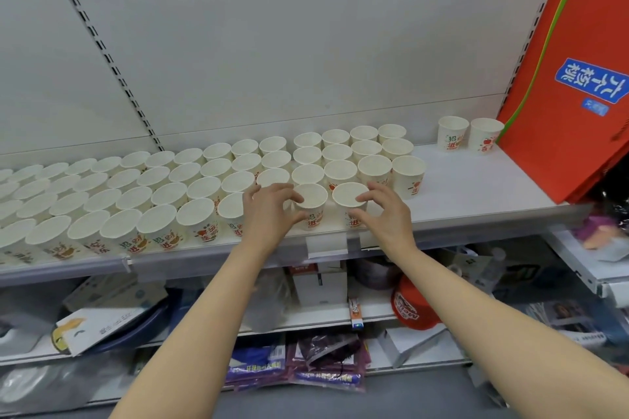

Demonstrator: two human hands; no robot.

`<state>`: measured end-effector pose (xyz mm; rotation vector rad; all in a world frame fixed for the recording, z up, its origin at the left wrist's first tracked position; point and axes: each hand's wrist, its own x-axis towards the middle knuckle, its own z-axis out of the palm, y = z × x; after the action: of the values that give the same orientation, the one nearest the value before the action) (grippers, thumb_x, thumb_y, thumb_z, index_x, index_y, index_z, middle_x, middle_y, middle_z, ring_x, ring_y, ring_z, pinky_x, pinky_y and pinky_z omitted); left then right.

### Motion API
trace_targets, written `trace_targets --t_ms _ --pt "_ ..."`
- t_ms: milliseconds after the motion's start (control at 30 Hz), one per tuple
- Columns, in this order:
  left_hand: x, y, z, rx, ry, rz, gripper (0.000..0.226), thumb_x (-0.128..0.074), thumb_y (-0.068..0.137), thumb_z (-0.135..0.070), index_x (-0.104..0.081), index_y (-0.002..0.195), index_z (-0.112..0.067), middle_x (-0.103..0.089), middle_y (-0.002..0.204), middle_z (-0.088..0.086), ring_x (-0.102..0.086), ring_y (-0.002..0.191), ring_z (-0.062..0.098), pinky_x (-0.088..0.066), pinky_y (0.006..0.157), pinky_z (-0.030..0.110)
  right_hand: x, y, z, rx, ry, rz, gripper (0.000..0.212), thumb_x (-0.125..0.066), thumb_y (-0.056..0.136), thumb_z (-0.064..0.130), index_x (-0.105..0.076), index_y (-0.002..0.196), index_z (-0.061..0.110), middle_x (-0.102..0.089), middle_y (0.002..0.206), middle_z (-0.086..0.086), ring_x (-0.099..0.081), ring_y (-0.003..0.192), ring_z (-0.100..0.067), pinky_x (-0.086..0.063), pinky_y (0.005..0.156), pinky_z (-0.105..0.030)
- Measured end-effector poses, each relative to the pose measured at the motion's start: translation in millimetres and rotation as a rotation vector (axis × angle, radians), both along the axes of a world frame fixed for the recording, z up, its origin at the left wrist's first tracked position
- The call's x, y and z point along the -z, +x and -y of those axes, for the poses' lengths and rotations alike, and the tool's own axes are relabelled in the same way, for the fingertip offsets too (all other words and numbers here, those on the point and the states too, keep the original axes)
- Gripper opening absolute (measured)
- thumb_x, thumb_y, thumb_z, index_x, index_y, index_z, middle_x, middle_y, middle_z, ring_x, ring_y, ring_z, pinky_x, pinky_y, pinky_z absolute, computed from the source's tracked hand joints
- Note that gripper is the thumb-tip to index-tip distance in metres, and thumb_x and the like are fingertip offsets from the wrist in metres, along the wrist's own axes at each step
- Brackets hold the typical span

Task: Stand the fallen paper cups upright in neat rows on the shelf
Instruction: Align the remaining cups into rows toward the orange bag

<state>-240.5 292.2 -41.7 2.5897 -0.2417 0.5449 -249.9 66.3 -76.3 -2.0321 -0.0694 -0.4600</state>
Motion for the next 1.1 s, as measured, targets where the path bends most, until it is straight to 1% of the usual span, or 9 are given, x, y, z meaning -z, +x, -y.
trace_targets --t_ms 100,300,367,533,633,733,867,1000,1100 --pt "-5 -2 2 0.015 0.004 -0.026 0.016 -0.077 0.075 -0.041 -0.073 0.084 -0.028 -0.07 0.108 -0.013 -0.056 0.112 0.008 -0.021 0.111 0.04 -3 2 -1 0.001 0.004 -0.01 0.019 -0.082 0.072 0.022 -0.07 0.085 0.018 -0.058 0.13 0.002 -0.05 0.122 -0.013 -0.035 0.101 -0.022" --pt "-12 0 3 0.02 0.079 -0.043 0.009 -0.074 0.08 -0.038 -0.073 0.084 -0.03 -0.068 0.113 -0.012 -0.055 0.115 0.005 -0.016 0.114 0.039 -3 4 0 -0.017 -0.009 0.007 0.019 -0.081 0.073 0.019 -0.067 0.085 0.024 -0.057 0.132 0.0 -0.05 0.123 -0.014 -0.041 0.105 -0.037" --pt "-12 0 2 0.024 0.102 -0.039 0.007 -0.073 0.081 -0.036 -0.073 0.085 -0.031 -0.068 0.114 -0.011 -0.055 0.115 0.005 -0.016 0.114 0.039 -3 4 -1 -0.019 -0.01 0.006 0.018 -0.08 0.074 0.019 -0.066 0.083 0.025 -0.057 0.133 0.0 -0.049 0.124 -0.015 -0.04 0.106 -0.039" --pt "-8 4 5 0.096 0.141 -0.035 0.019 -0.076 0.076 -0.043 -0.071 0.093 -0.034 -0.067 0.116 -0.013 -0.055 0.115 0.008 -0.021 0.11 0.04 -5 2 0 -0.021 -0.056 0.017 0.016 -0.079 0.075 0.022 -0.068 0.086 0.021 -0.057 0.131 0.002 -0.049 0.122 -0.015 -0.037 0.103 -0.03" --pt "-8 5 9 0.149 0.148 -0.044 0.014 -0.073 0.079 -0.043 -0.072 0.09 -0.034 -0.067 0.116 -0.013 -0.055 0.112 0.01 -0.024 0.108 0.038 -4 1 2 -0.042 -0.089 0.034 0.013 -0.078 0.076 0.024 -0.068 0.083 0.021 -0.058 0.127 0.004 -0.05 0.121 -0.015 -0.036 0.099 -0.027" --pt "-6 8 7 0.136 0.151 -0.054 0.012 -0.071 0.082 -0.042 -0.072 0.087 -0.032 -0.069 0.111 -0.012 -0.056 0.11 0.009 -0.024 0.109 0.037 -4 0 4 -0.049 -0.115 0.03 0.01 -0.077 0.077 0.023 -0.068 0.08 0.021 -0.061 0.124 0.003 -0.05 0.119 -0.015 -0.035 0.098 -0.025" --pt "-5 9 6 0.15 0.156 -0.049 0.011 -0.072 0.082 -0.041 -0.072 0.088 -0.031 -0.07 0.108 -0.011 -0.058 0.107 0.01 -0.025 0.11 0.036 -4 1 4 -0.044 -0.131 0.04 0.009 -0.076 0.078 0.022 -0.068 0.081 0.021 -0.061 0.123 0.003 -0.051 0.118 -0.015 -0.037 0.098 -0.027" --pt "-2 11 6 0.148 0.17 -0.048 0.014 -0.071 0.082 -0.044 -0.071 0.09 -0.032 -0.069 0.108 -0.012 -0.058 0.108 0.012 -0.028 0.105 0.034 -3 1 3 -0.038 -0.146 0.032 0.008 -0.075 0.079 0.021 -0.067 0.082 0.022 -0.06 0.125 0.003 -0.051 0.119 -0.015 -0.04 0.098 -0.03" --pt "1 12 5 0.149 0.156 -0.068 0.013 -0.071 0.081 -0.043 -0.071 0.09 -0.033 -0.07 0.107 -0.013 -0.059 0.105 0.013 -0.032 0.102 0.035 -3 3 2 -0.033 -0.153 0.034 0.008 -0.074 0.08 0.02 -0.067 0.082 0.021 -0.058 0.126 0.005 -0.051 0.118 -0.014 -0.039 0.093 -0.026"
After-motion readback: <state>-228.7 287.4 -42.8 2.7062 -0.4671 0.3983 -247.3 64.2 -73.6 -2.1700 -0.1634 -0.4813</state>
